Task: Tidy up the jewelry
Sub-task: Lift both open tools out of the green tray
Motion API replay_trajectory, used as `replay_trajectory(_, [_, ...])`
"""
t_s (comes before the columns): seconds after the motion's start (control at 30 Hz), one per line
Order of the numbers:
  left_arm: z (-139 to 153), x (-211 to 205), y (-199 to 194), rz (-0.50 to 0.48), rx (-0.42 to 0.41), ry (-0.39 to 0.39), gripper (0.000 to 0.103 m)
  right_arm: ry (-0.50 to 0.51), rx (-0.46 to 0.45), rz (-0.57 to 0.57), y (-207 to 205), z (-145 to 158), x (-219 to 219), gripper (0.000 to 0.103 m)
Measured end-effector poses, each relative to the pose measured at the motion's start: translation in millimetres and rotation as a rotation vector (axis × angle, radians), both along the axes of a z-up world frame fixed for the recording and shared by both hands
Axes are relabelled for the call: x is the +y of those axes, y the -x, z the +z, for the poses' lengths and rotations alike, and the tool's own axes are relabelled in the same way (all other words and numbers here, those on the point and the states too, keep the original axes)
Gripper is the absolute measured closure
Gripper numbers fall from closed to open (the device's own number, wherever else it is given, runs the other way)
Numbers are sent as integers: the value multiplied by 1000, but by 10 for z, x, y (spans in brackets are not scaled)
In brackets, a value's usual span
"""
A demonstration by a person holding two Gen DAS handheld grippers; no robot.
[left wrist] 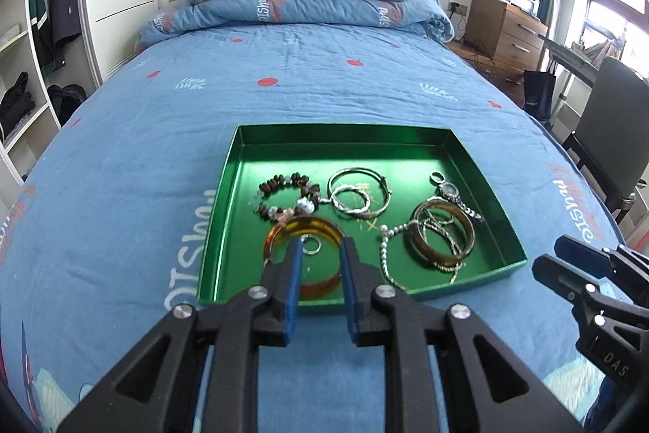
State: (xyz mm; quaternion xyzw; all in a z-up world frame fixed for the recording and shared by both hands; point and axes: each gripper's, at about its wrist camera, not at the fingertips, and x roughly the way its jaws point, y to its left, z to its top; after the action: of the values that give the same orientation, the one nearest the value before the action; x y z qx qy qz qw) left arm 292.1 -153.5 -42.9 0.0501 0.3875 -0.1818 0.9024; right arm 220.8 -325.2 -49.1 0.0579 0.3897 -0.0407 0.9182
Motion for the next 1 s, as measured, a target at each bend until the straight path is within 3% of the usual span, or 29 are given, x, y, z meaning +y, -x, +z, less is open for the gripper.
replay_trajectory(0.17, [37, 294, 513, 35, -29, -29, 84, 1, -29, 25, 482, 104, 226, 65])
replay_trajectory(0.3, [34, 533, 908, 66, -56, -51, 69, 5, -39, 34, 837, 118, 391, 64])
replay_trajectory(0.6, [242, 859, 1669, 48, -146, -55, 66, 12, -88, 35, 1477, 194, 622, 57])
replay_trajectory(1.0, [376, 965, 2182, 42, -187, -58, 65, 27, -115, 35, 1981, 184, 752, 57])
